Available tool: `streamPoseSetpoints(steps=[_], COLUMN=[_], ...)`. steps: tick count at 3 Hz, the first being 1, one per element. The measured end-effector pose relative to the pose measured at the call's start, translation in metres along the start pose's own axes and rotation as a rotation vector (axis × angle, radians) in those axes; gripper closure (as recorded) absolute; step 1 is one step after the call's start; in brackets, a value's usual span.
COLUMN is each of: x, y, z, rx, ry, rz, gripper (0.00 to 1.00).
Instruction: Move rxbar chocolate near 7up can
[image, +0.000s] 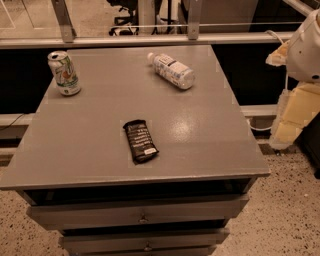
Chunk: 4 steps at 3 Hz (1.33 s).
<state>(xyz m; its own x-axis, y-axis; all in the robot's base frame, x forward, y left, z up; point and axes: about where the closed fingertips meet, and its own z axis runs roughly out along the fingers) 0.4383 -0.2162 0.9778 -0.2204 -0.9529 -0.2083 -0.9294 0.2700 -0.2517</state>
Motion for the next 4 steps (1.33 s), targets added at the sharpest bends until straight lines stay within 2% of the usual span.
streamPoseSetpoints(steps=[1,2,4], x=[0.0,-0.012,-0.068], y=[0.0,-0.005,-0.017], z=[0.0,0.018,0.095], rx=[0.0,-0.014,-0.096], ry=[0.0,-0.045,-0.232], rz=[0.0,0.003,0.011], gripper=[0.0,0.0,0.0])
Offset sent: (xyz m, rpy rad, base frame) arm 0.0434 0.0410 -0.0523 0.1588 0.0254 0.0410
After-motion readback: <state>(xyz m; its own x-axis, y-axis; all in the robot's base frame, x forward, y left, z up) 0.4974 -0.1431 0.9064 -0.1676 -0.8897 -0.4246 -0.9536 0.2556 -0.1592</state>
